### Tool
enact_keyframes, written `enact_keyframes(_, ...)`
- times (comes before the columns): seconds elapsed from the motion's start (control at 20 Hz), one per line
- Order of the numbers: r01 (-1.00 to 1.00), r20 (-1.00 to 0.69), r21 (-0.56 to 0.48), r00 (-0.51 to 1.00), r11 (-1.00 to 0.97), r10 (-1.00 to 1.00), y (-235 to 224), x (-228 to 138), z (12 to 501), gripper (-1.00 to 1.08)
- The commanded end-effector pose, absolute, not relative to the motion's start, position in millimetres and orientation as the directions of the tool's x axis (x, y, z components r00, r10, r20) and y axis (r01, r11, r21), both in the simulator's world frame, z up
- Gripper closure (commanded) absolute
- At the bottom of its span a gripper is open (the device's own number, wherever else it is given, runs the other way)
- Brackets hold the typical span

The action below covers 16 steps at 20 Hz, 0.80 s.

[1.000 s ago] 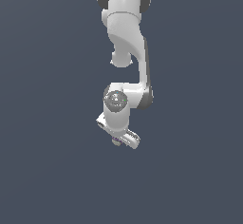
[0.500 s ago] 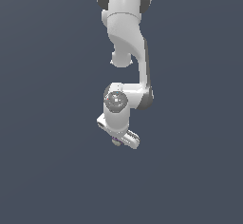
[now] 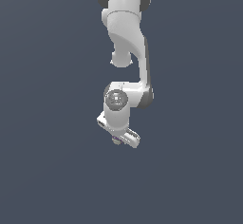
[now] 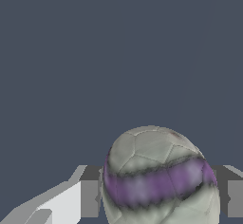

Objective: Pick up the object and move it to a goal position.

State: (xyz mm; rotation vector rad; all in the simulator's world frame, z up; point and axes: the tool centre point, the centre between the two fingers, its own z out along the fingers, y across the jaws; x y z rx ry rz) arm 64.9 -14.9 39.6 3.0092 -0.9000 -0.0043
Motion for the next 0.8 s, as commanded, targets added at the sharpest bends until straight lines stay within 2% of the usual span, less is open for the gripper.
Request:
enact_keyframes(0.0, -0.549, -0.001, 0.0, 0.836, -0.836, -0.549, -14, 62, 45, 1.08)
enact_keyframes(0.35, -0.549, -0.001, 0.0, 0.836, -0.836, -0.549, -10, 43, 68, 1.08)
enact_keyframes(0.75, -0.549, -0.001, -0.001, 0.836, -0.836, -0.549, -3, 5, 115, 1.08)
